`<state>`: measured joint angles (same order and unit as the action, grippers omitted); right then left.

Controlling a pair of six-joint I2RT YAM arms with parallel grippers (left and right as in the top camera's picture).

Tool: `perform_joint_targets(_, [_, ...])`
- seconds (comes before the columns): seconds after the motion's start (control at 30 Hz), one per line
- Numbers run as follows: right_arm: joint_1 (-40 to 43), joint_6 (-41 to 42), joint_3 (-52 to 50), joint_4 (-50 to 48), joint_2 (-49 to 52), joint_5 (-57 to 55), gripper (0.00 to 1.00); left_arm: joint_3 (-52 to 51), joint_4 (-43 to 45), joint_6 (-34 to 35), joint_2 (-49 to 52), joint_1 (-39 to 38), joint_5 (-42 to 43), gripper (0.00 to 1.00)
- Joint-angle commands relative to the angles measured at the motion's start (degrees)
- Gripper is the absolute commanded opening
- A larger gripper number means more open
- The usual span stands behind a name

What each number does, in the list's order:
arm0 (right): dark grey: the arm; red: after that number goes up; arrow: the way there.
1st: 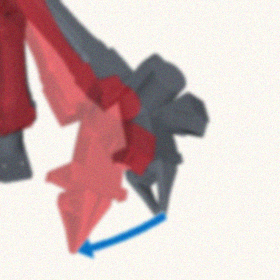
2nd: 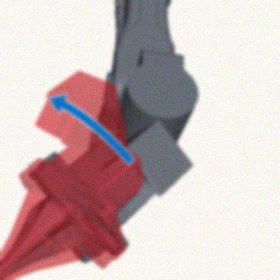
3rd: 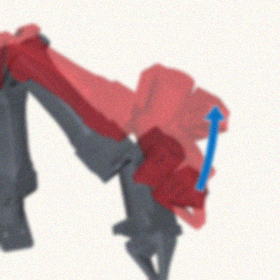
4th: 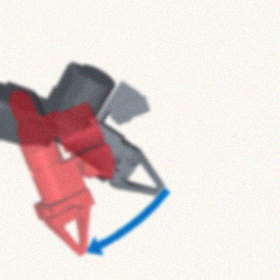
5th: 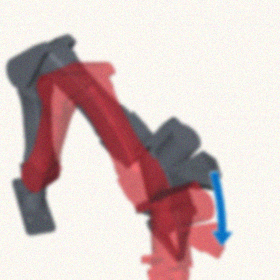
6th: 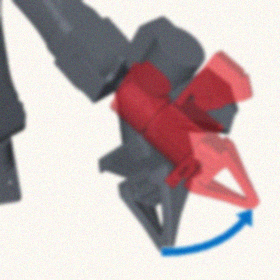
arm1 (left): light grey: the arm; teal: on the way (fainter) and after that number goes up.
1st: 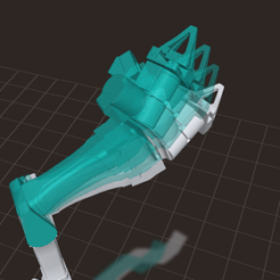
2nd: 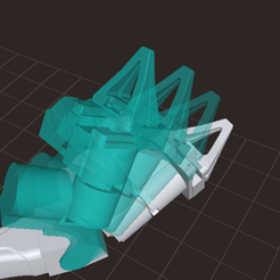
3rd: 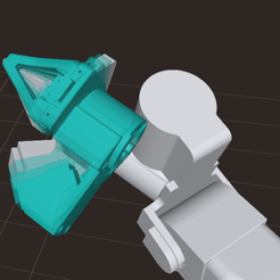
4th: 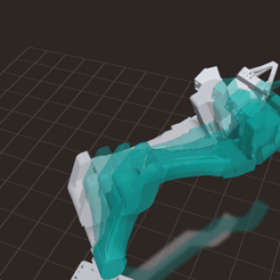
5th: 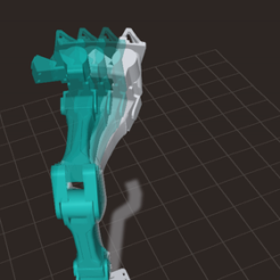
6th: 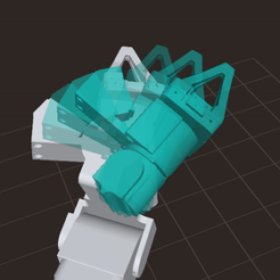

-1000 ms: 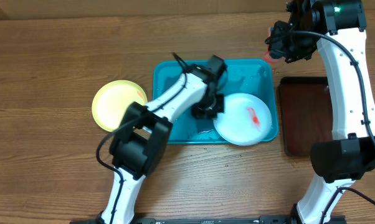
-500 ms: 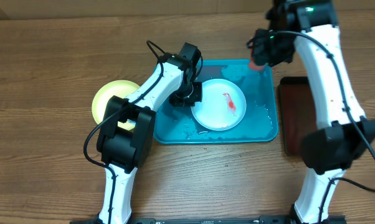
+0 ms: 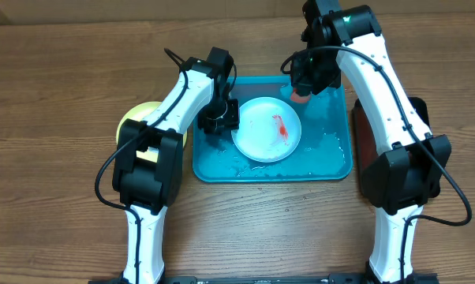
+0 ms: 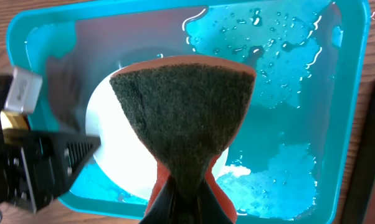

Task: Clean dirty plates on tray and stack at the side
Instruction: 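Grasp the white plate's rim with the left gripper and pull it center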

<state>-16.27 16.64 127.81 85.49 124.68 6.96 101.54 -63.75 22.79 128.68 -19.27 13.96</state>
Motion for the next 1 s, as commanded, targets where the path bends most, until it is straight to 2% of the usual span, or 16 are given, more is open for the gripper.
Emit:
perform_joint_targets(0.0, [1.2, -0.2, 0.0, -0.3, -0.3, -0.9, 0.04, 1.2, -1.4, 3.1, 1.3, -1.0, 6.8, 0.45])
perform_joint_targets(0.2, [1.4, -0.6, 0.0, -0.5, -0.3, -0.9, 0.04, 1.2, -2.4, 6.7, 0.9, -1.6, 4.3, 0.46])
perform_joint_targets(0.43, [1.4, -0.7, 0.0, -0.7, -0.3, -0.9, 0.04, -0.5, -2.6, 13.4, 0.9, -4.1, -4.0, 0.46])
perform_joint_targets(0.67, [1.3, -0.6, 0.0, -0.6, -0.3, -0.9, 0.04, -3.0, 2.5, 14.7, 0.9, -6.2, -5.5, 0.34])
perform_joint_targets(0.8, [0.9, -0.6, -0.5, -0.2, -0.3, -0.9, 0.04, -3.0, 4.1, 14.5, 0.9, -5.8, -6.0, 0.06])
perform_joint_targets(0.97, [0.0, -0.4, -3.8, -1.3, -0.3, -0.8, 0.04, -3.0, 4.7, 14.5, 0.9, -5.7, -9.9, 0.04])
